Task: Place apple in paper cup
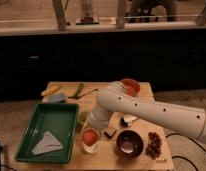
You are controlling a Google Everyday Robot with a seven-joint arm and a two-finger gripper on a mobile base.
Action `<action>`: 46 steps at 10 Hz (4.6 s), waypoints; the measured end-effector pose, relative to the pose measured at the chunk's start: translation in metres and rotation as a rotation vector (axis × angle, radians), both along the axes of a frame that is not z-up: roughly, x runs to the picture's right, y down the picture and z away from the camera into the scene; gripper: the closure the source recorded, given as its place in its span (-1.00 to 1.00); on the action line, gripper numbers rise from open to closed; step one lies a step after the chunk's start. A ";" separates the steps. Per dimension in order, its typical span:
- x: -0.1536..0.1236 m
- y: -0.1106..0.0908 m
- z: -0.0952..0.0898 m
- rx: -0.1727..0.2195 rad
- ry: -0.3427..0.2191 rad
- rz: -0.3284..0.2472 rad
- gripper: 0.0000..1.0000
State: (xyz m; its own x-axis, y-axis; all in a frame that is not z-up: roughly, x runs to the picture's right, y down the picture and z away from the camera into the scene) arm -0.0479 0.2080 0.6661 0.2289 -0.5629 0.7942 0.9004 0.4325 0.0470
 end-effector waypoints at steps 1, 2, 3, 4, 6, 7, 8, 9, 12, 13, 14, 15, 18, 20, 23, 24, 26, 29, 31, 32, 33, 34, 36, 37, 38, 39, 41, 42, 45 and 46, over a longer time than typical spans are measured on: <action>0.000 -0.001 0.000 0.001 0.000 -0.002 -0.60; 0.000 -0.002 -0.001 0.001 0.000 -0.003 -0.60; 0.000 -0.002 -0.001 0.001 0.001 -0.005 -0.60; -0.001 -0.003 -0.001 0.002 0.001 -0.007 -0.60; -0.001 -0.005 -0.001 0.002 0.000 -0.009 -0.60; -0.001 -0.005 -0.001 0.003 -0.001 -0.009 -0.60; -0.001 -0.006 -0.001 0.003 -0.001 -0.011 -0.60; -0.001 -0.006 -0.001 0.003 -0.002 -0.012 -0.60; 0.000 -0.007 -0.001 0.003 -0.001 -0.015 -0.60; 0.001 -0.007 -0.001 0.006 0.000 -0.016 -0.60; 0.002 -0.008 -0.002 0.015 0.002 -0.018 -0.60; 0.003 -0.009 -0.002 0.022 0.005 -0.020 -0.60; 0.007 -0.019 -0.008 0.054 0.005 -0.033 -0.60; 0.008 -0.023 -0.009 0.067 0.003 -0.041 -0.60; 0.007 -0.023 -0.009 0.067 0.002 -0.042 -0.60; 0.007 -0.023 -0.009 0.067 0.002 -0.042 -0.60; 0.007 -0.023 -0.009 0.067 0.002 -0.042 -0.60; 0.007 -0.023 -0.009 0.067 0.002 -0.042 -0.60; 0.007 -0.023 -0.009 0.067 0.002 -0.042 -0.60; 0.007 -0.023 -0.009 0.067 0.002 -0.042 -0.60; 0.007 -0.023 -0.009 0.067 0.002 -0.042 -0.60; 0.007 -0.023 -0.009 0.067 0.002 -0.042 -0.60; 0.007 -0.023 -0.009 0.067 0.002 -0.041 -0.60; 0.007 -0.023 -0.009 0.067 0.002 -0.041 -0.60; 0.007 -0.023 -0.009 0.067 0.002 -0.041 -0.60; 0.007 -0.023 -0.009 0.067 0.002 -0.041 -0.60; 0.007 -0.023 -0.009 0.067 0.002 -0.041 -0.60; 0.007 -0.023 -0.009 0.067 0.002 -0.041 -0.60; 0.007 -0.023 -0.009 0.066 0.002 -0.041 -0.60; 0.007 -0.023 -0.009 0.066 0.002 -0.041 -0.60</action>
